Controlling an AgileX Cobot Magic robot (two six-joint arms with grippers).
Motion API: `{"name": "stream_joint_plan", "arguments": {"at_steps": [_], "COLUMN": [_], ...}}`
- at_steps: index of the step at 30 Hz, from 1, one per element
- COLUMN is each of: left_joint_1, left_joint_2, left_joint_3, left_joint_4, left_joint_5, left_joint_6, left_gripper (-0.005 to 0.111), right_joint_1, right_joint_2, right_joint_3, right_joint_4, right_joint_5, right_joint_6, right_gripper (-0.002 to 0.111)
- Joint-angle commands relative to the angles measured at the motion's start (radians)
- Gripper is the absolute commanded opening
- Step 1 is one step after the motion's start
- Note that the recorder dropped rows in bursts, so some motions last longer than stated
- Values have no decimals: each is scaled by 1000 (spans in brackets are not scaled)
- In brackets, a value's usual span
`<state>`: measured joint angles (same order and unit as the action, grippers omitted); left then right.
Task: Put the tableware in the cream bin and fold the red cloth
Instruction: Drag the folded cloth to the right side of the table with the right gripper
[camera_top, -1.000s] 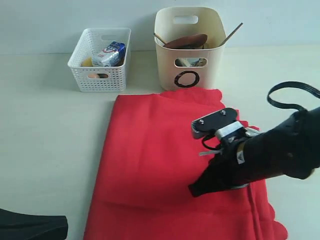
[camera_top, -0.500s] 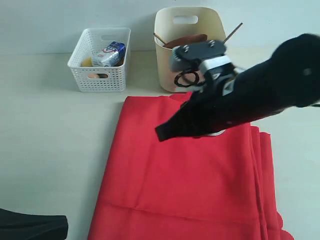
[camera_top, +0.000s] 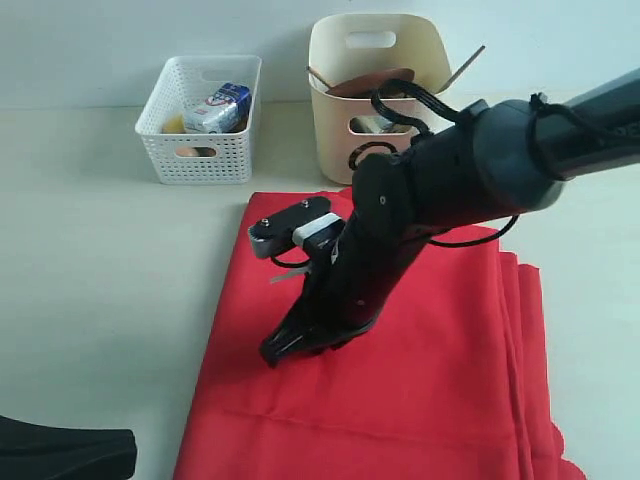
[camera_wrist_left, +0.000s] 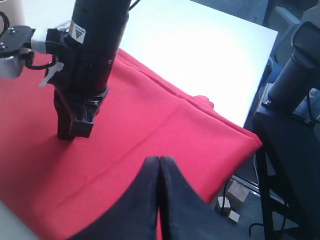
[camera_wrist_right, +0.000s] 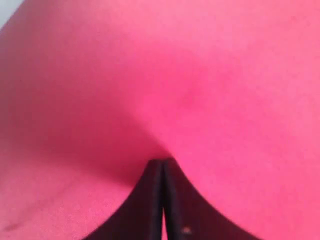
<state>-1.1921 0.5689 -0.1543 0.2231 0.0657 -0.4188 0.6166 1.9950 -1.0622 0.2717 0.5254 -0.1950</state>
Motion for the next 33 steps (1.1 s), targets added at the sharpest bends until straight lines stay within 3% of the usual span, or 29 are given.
{"name": "stream_joint_plan", "arguments": {"at_steps": [1,2,7,11,13,16,21,27,33], "left_joint_1": [-3,-3,-3,-3,-3,-3,-3,-3,-3], "left_joint_2": [-5,-5,-5,-5,-5,-5,-5,-5,-5], "left_joint_3": [5,5,5,5,5,5,5,5,13], "left_joint_4": [1,1,1,1,1,1,1,1,1], "left_joint_5": [4,6,6,6,6,6,6,6,4], "left_joint_6": [0,0,-2,0,0,0,0,0,0], "left_gripper": [1,1,1,1,1,1,1,1,1], "right_joint_1": [-10,-31,-196,-352,-421,-443,-443,-443,-443], "right_joint_2": [2,-21,-80,-80,-91,-171,-357,-361,-153], "right_joint_3": [102,142,268,257,221,183,183,187,187], "right_joint_4": [-360,-440,-493,-764,-779,-765,-615,-164,-151], "right_joint_5": [102,117,134,134,148,217,135,0,-95], "right_joint_6": [237,311,381,647,694,694,642,208,149], "right_gripper": [0,0,0,0,0,0,0,0,0]}}
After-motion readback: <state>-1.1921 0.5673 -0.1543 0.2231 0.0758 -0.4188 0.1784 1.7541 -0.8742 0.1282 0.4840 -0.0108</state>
